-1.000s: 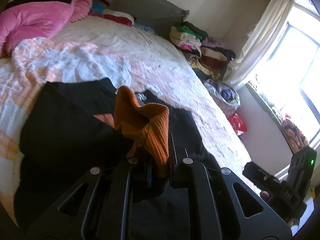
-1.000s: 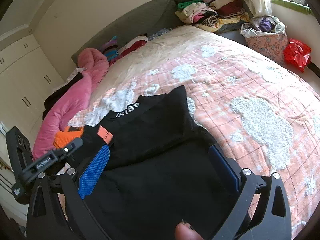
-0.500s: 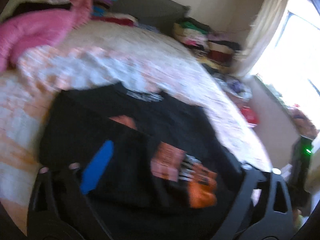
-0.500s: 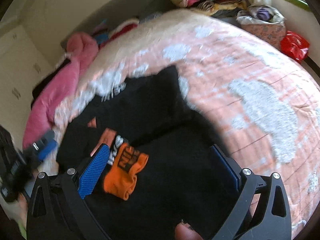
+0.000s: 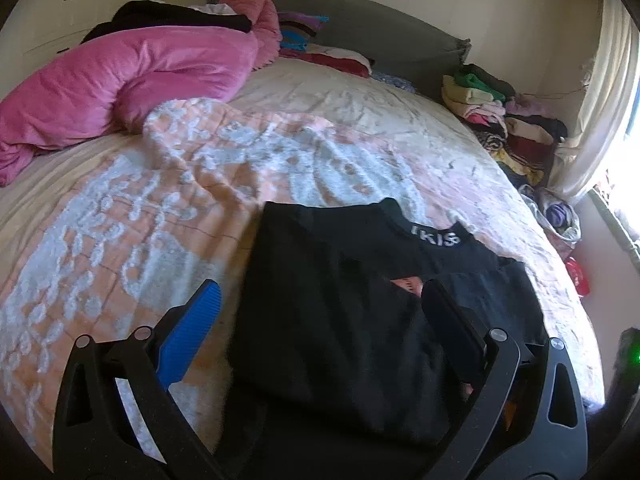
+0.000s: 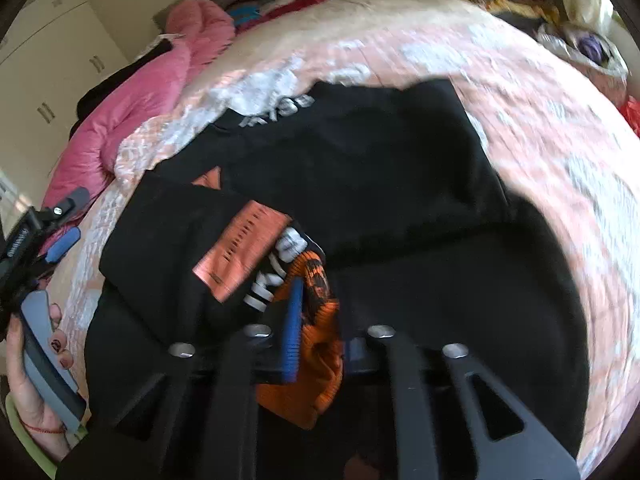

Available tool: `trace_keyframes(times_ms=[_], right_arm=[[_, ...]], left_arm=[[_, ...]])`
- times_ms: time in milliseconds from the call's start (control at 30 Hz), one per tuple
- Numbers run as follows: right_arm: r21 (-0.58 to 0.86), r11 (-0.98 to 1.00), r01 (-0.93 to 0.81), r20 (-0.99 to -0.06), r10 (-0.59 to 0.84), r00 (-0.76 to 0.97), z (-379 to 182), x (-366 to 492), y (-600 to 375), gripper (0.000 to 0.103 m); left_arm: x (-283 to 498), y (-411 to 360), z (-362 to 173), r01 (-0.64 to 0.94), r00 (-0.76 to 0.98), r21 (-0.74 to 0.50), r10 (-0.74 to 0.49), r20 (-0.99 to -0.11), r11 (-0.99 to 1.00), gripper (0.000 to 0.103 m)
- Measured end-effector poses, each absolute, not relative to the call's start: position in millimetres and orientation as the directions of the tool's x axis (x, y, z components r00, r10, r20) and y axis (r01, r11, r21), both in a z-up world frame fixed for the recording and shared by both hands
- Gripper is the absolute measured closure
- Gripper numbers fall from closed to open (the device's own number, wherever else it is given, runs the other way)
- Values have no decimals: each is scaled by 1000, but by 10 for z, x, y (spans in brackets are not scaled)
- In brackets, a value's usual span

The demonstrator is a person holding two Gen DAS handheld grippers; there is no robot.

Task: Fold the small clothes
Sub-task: 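Grasp the second orange cuff with the right tool while the left tool releases it, then lay the orange cuff flat on the chest with the right tool and open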

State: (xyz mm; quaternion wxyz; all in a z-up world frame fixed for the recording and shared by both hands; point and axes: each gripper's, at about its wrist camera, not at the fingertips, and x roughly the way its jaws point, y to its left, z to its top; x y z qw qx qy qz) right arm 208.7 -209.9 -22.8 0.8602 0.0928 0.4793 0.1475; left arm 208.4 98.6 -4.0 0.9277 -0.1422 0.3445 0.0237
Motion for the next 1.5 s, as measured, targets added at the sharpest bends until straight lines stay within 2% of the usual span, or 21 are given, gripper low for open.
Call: trace_keyframes(times_ms=[233, 433, 600, 800, 1067, 1300, 1500], right_arm=[[135, 920, -369, -685, 356, 636, 556, 2278, -1747, 93], [-68, 904, -423, -575, 311, 757, 975, 2337, -1716, 93], [-21, 928, -371, -626, 278, 729, 683, 2568, -1932, 93], [25, 952, -305, -633, 251, 732, 434, 2635, -2116, 93], [8, 971, -238, -670, 182, 720, 242, 2730, -2192, 93], [-10, 975, -223, -687, 155, 710, 191, 2755, -2150, 88], [-10, 979, -202, -684, 141, 715, 226, 2711, -2194, 84]], left_arm=[[2056, 1220, -101, -218, 761, -260, -3, -649, 941, 9], [2032, 1302, -76, -259, 769, -264, 34, -638, 929, 9], [2093, 1220, -99, -223, 760, -245, 11, -650, 944, 9], [2177, 1001, -107, -170, 757, -216, -13, -654, 962, 9], [2274, 748, -180, -94, 740, -205, -69, -669, 974, 10], [2317, 690, -275, -53, 707, -230, -126, -696, 972, 24], [2319, 653, -302, -21, 694, -245, -162, -701, 969, 24]])
